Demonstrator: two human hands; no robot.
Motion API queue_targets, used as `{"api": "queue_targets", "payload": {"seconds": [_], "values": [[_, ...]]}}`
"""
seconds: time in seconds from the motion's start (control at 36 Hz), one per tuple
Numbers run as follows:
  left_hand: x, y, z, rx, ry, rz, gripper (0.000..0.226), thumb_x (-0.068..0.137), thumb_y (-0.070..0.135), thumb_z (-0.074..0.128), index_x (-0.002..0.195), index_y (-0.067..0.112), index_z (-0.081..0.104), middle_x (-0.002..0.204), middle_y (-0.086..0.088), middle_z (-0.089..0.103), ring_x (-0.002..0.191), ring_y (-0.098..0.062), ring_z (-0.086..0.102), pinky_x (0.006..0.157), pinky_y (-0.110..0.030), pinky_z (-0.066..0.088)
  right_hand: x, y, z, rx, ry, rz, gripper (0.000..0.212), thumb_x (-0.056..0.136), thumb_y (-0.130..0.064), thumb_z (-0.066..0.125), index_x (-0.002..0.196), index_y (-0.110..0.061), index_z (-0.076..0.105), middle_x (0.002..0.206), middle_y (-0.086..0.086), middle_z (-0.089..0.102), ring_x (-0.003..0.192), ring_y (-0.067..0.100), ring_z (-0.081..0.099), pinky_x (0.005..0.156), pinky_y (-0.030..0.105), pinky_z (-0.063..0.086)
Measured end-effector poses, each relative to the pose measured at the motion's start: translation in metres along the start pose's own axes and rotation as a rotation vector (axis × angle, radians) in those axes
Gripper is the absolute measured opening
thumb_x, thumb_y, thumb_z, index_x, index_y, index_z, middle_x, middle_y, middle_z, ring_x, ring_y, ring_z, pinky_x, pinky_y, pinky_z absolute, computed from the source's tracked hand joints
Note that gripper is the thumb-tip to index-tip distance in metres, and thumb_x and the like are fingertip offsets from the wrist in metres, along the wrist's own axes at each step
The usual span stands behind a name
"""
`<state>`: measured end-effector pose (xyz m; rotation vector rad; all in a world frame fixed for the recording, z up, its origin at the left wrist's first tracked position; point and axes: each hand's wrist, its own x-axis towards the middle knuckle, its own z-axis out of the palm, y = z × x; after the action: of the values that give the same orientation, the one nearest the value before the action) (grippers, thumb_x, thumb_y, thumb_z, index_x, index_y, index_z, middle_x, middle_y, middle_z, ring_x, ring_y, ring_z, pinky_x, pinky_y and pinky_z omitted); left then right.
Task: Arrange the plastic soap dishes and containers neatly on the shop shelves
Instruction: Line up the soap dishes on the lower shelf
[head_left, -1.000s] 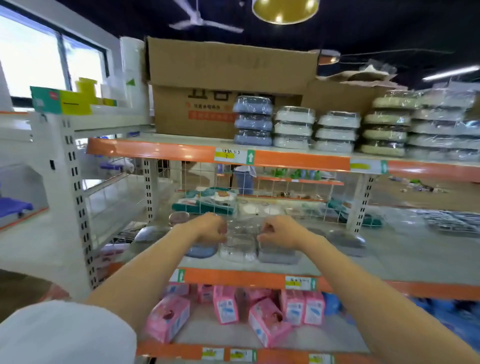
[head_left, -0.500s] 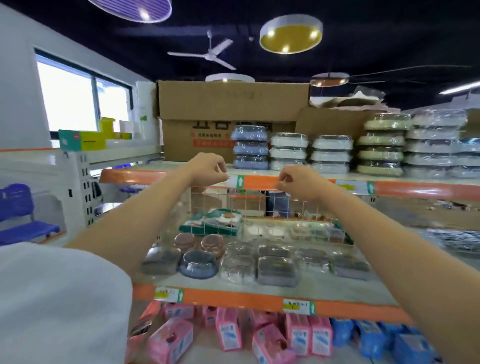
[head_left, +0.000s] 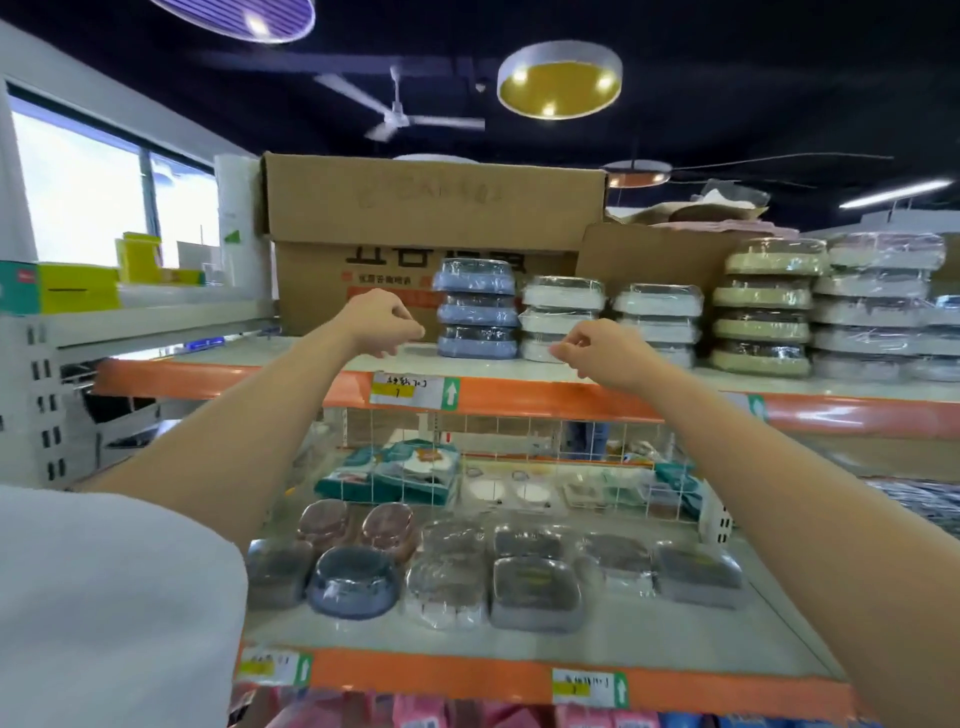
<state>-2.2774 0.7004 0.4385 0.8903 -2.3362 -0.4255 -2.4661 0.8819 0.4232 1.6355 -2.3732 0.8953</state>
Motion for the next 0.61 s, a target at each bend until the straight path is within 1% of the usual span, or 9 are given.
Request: {"api": "queue_targets", "payload": {"seconds": [0.08,0.17,0.19,0.25,0.31,0.36,0.39,0.53,0.61], "values": [[0.03,-0.007,-0.001,-0.09,-0.01,-0.073,0.029,0.096,0.023,0.054,0.11,-0.002,0.062,0.1,-0.012,0.063,0.077,-0.018,0.061,0.066,-0.026,0.05,0.028,0.004,0.005,-0.022,0.0,0.024,0.049,0.1,-0.037,0.047,0.114,0.008,0.059,0.111,0.028,0.063,0.078,0.024,0.051,0.066,0.031,0.036],[0.056,-0.011,-0.004,-0.168,-0.031,-0.134,0.036,0.096,0.025,0.055,0.119,-0.003,0.057,0.105,-0.014,0.062,0.077,-0.016,0.061,0.06,-0.024,0.049,0.057,0.007,0.008,-0.028,0.007,0.045,0.054,0.1,-0.037,0.047,0.114,0.013,0.059,0.112,0.033,0.061,0.085,0.037,0.06,0.062,0.03,0.033],[0.064,-0.012,-0.004,-0.185,-0.04,-0.145,0.038,0.096,0.026,0.055,0.121,-0.003,0.054,0.105,-0.013,0.062,0.078,-0.017,0.061,0.06,-0.024,0.049,0.066,0.007,0.008,-0.041,0.001,0.054,0.055,0.1,-0.038,0.045,0.111,0.014,0.059,0.109,0.034,0.062,0.085,0.037,0.06,0.058,0.029,0.031],[0.079,-0.015,-0.003,-0.193,-0.054,-0.159,0.041,0.096,0.026,0.056,0.124,-0.004,0.052,0.106,-0.013,0.061,0.079,-0.018,0.062,0.06,-0.025,0.049,0.083,0.008,0.008,-0.084,0.004,0.079,0.055,0.101,-0.04,0.043,0.099,0.012,0.06,0.096,0.029,0.062,0.079,0.028,0.054,0.057,0.029,0.031],[0.097,-0.019,-0.002,-0.197,-0.056,-0.168,0.045,0.095,0.029,0.057,0.125,-0.003,0.051,0.105,-0.013,0.062,0.08,-0.017,0.063,0.059,-0.025,0.049,0.1,0.01,0.008,-0.109,0.019,0.099,0.053,0.101,-0.041,0.041,0.094,0.008,0.06,0.1,0.025,0.065,0.085,0.027,0.058,0.068,0.032,0.042],[0.107,-0.022,0.0,-0.195,-0.041,-0.171,0.048,0.095,0.033,0.055,0.127,-0.002,0.05,0.104,-0.012,0.062,0.078,-0.015,0.063,0.057,-0.024,0.049,0.111,0.012,0.007,-0.104,0.03,0.115,0.054,0.101,-0.04,0.041,0.106,0.009,0.063,0.108,0.023,0.066,0.097,0.032,0.062,0.083,0.036,0.047],[0.113,-0.024,0.001,-0.2,-0.032,-0.17,0.049,0.096,0.035,0.054,0.128,-0.002,0.049,0.104,-0.012,0.062,0.076,-0.015,0.063,0.057,-0.024,0.049,0.117,0.014,0.008,-0.1,0.041,0.122,0.053,0.101,-0.04,0.042,0.11,0.007,0.064,0.11,0.022,0.066,0.099,0.032,0.061,0.087,0.036,0.047],[0.142,-0.028,0.01,-0.223,0.005,-0.166,0.054,0.097,0.041,0.05,0.129,-0.002,0.049,0.104,-0.013,0.061,0.076,-0.016,0.061,0.058,-0.025,0.048,0.146,0.028,0.002,-0.045,0.125,0.193,0.046,0.1,-0.036,0.046,0.114,0.005,0.061,0.111,0.024,0.064,0.085,0.027,0.054,0.076,0.033,0.043],[0.156,-0.029,0.011,-0.221,0.014,-0.164,0.057,0.098,0.043,0.046,0.132,-0.002,0.046,0.104,-0.015,0.062,0.076,-0.017,0.062,0.06,-0.025,0.049,0.16,0.043,-0.004,-0.017,0.138,0.249,0.047,0.1,-0.039,0.044,0.112,0.003,0.06,0.102,0.019,0.067,0.087,0.029,0.062,0.08,0.035,0.05]]}}
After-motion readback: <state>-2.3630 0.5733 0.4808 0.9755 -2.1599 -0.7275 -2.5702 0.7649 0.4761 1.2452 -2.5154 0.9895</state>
